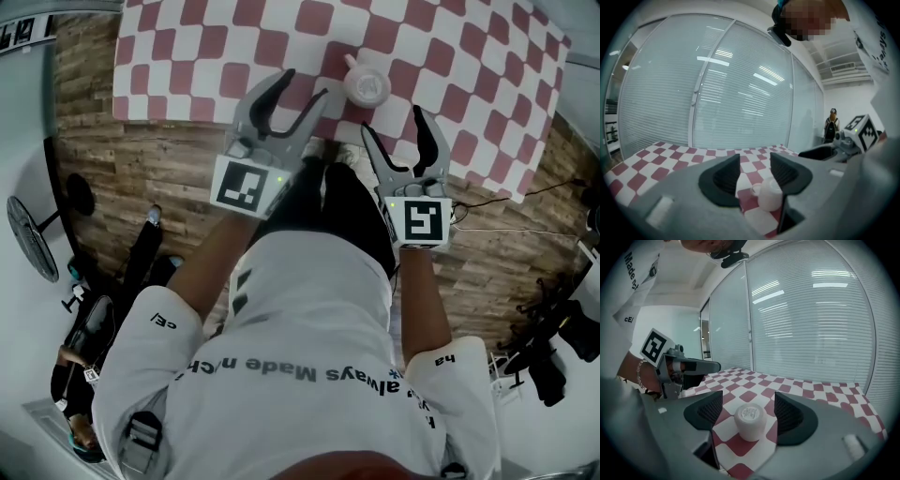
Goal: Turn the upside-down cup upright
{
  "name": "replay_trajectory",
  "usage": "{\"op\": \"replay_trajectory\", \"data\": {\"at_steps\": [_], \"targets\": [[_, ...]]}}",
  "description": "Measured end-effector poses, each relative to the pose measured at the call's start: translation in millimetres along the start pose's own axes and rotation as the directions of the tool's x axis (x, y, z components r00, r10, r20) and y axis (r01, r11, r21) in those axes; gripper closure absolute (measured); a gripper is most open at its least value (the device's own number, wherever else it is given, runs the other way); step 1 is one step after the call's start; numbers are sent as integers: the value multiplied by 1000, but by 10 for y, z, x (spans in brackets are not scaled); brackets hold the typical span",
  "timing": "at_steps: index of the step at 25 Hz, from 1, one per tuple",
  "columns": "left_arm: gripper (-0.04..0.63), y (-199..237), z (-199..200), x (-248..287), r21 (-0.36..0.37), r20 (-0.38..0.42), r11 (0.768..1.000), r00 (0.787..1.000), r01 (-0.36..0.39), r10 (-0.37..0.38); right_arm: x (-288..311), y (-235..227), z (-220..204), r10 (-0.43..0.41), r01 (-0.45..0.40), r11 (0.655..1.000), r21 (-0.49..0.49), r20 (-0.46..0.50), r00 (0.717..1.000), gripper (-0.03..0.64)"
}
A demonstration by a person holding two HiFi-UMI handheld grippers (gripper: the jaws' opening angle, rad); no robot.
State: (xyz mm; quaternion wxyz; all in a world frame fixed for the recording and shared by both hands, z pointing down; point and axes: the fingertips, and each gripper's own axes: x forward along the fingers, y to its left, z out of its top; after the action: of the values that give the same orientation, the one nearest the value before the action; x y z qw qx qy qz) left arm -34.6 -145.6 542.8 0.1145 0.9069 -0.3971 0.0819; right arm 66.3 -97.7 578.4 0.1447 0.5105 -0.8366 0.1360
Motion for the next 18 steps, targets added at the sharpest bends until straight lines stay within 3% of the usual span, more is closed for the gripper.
{"op": "replay_trajectory", "data": {"at_steps": [5,18], "targets": [[390,111,-213,133,9,-6,1000,1000,-9,9,271,-54,-357,-18,18,1000,8,-60,998,242],[390,294,-814,371,2,-31,1000,999,-9,9,755,-116,-965,8,-6,1000,27,-72,997,210]]}}
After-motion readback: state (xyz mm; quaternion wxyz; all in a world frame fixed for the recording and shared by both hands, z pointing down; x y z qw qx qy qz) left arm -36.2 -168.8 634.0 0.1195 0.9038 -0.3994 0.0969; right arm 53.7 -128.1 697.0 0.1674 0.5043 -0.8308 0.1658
